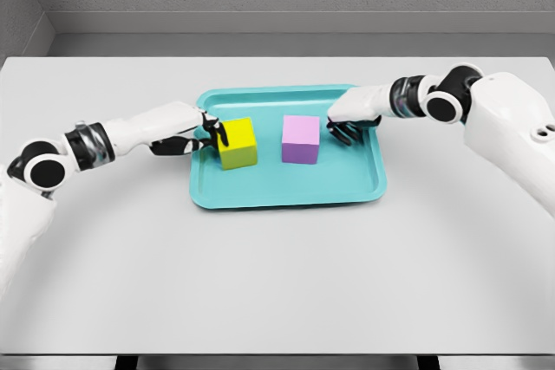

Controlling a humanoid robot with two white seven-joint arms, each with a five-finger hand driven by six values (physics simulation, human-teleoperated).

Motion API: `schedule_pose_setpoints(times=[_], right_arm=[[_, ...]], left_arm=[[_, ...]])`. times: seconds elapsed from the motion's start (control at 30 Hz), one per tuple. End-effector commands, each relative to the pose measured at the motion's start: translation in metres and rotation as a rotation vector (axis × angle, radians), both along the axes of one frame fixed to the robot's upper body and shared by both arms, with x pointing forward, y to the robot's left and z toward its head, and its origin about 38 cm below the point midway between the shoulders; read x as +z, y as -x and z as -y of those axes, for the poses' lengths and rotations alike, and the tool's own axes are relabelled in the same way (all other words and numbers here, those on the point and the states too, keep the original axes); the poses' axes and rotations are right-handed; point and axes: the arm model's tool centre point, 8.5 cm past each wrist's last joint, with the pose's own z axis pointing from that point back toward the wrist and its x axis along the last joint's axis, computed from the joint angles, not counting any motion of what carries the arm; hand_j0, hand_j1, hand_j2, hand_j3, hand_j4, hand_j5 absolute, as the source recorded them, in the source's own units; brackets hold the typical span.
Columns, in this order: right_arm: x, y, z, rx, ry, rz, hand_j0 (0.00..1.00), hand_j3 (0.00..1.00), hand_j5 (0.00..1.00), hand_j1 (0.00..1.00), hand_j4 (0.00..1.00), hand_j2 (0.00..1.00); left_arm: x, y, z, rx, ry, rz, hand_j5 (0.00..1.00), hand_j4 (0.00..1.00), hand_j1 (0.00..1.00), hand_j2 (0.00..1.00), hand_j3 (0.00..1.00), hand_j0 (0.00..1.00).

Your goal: Push two cubes

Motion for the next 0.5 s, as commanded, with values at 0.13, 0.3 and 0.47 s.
schedule_pose_setpoints(times=[0.13, 0.3, 0.47], right_arm=[[0.024, -0.009, 0.018, -0.023, 0.011, 0.046, 0.13, 0.13, 0.13, 0.13, 0.13, 0.13], [0.042, -0.004, 0.044, 0.042, 0.008, 0.056, 0.14, 0.14, 0.14, 0.14, 0.14, 0.14], [0.048, 0.002, 0.066, 0.048, -0.014, 0.045, 0.14, 0.14, 0.14, 0.14, 0.14, 0.14]], left_arm=[[-0.001, 0.001, 0.001, -0.010, -0.012, 0.001, 0.49, 0.49, 0.49, 0.49, 0.49, 0.49], [-0.002, 0.001, 0.005, -0.016, -0.008, 0.001, 0.49, 0.49, 0.49, 0.49, 0.49, 0.49], [0.004, -0.001, -0.001, -0.009, -0.009, 0.007, 0.49, 0.49, 0.49, 0.49, 0.49, 0.49]])
